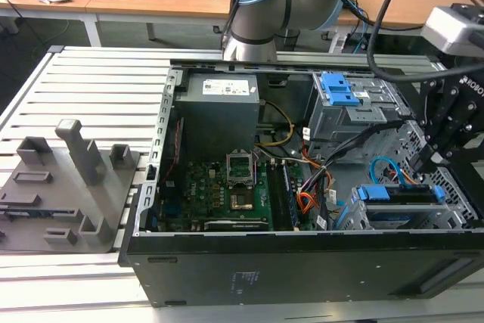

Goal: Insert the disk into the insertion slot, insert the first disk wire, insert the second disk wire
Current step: 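Insert the second disk wire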

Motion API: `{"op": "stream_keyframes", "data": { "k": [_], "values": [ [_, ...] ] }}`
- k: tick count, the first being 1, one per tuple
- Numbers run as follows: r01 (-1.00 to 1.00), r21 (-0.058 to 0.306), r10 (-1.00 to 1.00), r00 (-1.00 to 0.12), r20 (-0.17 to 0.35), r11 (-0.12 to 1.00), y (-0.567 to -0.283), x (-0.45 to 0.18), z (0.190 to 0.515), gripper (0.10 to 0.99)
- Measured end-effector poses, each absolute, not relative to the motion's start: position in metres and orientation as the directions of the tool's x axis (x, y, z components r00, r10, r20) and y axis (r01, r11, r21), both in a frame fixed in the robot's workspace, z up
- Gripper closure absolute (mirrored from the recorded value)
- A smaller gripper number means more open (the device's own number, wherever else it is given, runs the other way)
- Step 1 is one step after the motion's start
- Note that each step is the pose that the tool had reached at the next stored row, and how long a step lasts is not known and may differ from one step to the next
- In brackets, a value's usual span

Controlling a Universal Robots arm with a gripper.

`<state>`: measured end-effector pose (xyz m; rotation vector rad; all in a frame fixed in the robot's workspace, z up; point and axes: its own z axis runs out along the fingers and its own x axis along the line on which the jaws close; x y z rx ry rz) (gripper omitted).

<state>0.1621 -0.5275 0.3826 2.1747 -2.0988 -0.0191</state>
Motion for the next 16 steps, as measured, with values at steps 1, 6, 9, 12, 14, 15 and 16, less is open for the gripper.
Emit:
{"op": "stream_keyframes", "data": {
  "k": [1, 6, 9, 12, 14, 15, 16],
  "values": [
    [-0.995, 0.094, -0.996, 0.039, 0.074, -0.032, -0.527, 0.162, 0.387, 0.98],
    [-0.995, 0.093, -0.996, 0.039, 0.075, -0.032, -0.527, 0.152, 0.398, 0.98],
    [-0.995, 0.089, -0.996, 0.039, 0.076, -0.032, -0.527, 0.142, 0.398, 0.98],
    [-0.996, 0.088, -0.996, 0.039, 0.076, -0.032, -0.527, 0.138, 0.398, 0.98],
    [-0.996, 0.088, -0.996, 0.039, 0.076, -0.032, -0.527, 0.138, 0.398, 0.98],
    [-0.996, 0.088, -0.996, 0.039, 0.076, -0.032, -0.527, 0.138, 0.398, 0.98],
    [-0.996, 0.088, -0.996, 0.039, 0.076, -0.032, -0.527, 0.138, 0.398, 0.98]
  ]
}}
